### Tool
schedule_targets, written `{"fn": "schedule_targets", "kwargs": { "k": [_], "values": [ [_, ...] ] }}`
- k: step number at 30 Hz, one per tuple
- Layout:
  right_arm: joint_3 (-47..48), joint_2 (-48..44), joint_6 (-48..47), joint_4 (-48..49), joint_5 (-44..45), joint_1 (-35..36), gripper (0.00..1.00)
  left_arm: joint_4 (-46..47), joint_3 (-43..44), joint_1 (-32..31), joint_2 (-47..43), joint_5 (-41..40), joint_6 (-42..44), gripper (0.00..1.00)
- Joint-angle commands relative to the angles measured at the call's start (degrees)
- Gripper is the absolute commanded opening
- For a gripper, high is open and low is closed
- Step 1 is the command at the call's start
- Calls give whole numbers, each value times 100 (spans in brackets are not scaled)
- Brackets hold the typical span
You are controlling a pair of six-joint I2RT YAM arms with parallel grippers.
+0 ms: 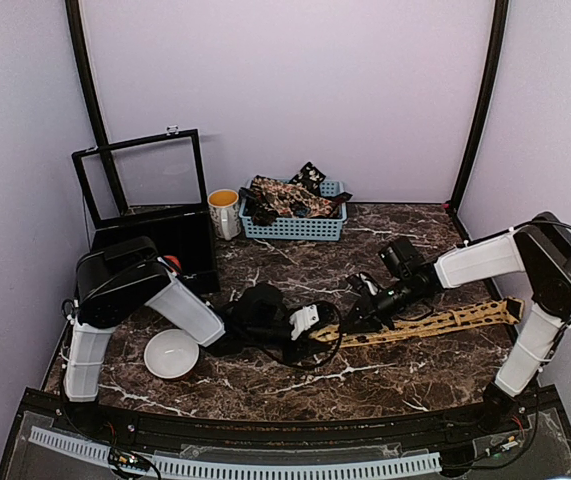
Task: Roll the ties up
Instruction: Roll the tie at the center of the board.
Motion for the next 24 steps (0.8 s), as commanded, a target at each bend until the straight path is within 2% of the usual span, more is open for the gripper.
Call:
{"fn": "schedule_targets", "kwargs": {
  "k": [1, 3, 8, 12, 19, 21, 24],
  "values": [
    [177, 187, -197, -231, 260, 54, 0, -1242, -240, 37, 183, -321, -163, 40],
    [173, 295, -264, -356, 428, 46, 0, -939, -321, 49, 103, -287, -262, 46],
    [149, 600, -392, -568, 742, 42, 0, 4, -618, 107, -288, -307, -491, 69],
    [137, 709, -526, -768, 935, 30, 0, 570, -907, 129, -502, -294, -525, 78],
    [148, 788, -594, -793, 915, 42, 0, 876, -810, 129, -285, 151, -462, 77],
    [182, 822, -561, -752, 867, 51, 0, 879, -693, 129, -211, 275, -389, 71],
    [229, 850, -550, -741, 828, 60, 0, 959, -568, 129, -191, 365, -343, 56]
  ]
}}
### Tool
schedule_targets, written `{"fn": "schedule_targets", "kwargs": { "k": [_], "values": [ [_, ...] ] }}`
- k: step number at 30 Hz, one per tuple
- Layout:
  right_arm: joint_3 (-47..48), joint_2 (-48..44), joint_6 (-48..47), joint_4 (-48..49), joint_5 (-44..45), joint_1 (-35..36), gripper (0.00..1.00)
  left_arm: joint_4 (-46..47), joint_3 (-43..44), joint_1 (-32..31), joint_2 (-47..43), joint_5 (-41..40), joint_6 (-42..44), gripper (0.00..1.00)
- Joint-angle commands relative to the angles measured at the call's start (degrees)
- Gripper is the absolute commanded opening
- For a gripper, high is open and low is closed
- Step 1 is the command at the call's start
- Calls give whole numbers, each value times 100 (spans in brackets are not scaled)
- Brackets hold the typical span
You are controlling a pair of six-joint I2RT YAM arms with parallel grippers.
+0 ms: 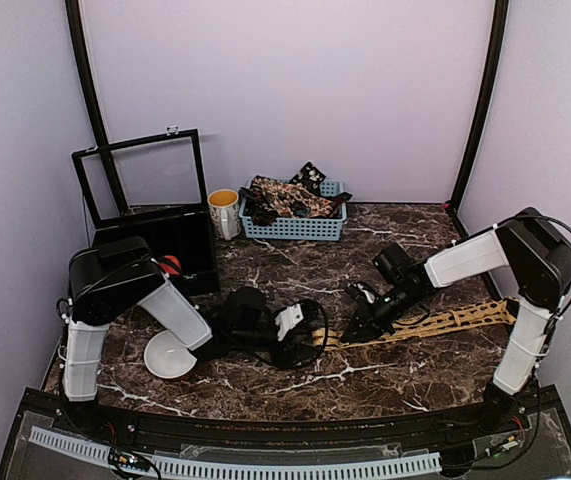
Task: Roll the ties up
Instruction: Roll the tie at the center of the board.
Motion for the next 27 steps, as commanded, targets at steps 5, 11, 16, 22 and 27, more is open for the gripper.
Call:
{"fn": "schedule_targets", "kwargs": {
  "k": [5, 11, 16, 22, 27],
  "values": [
    [119, 335, -65, -257, 386, 96, 0, 194, 335, 16, -32, 406, 97, 49],
    [206, 372, -37, -240, 339, 165, 0, -281, 415, 16, -178, 542, 321, 68],
    [135, 366, -25, -221, 339, 162, 0, -589, 583, 30, 39, 474, 404, 75],
    [182, 419, 55, -140, 285, 216, 0, -399, 529, 41, 87, 447, 319, 62],
    [248, 435, 101, -148, 259, 256, 0, -277, 339, 140, -63, 785, 382, 39]
  ]
}}
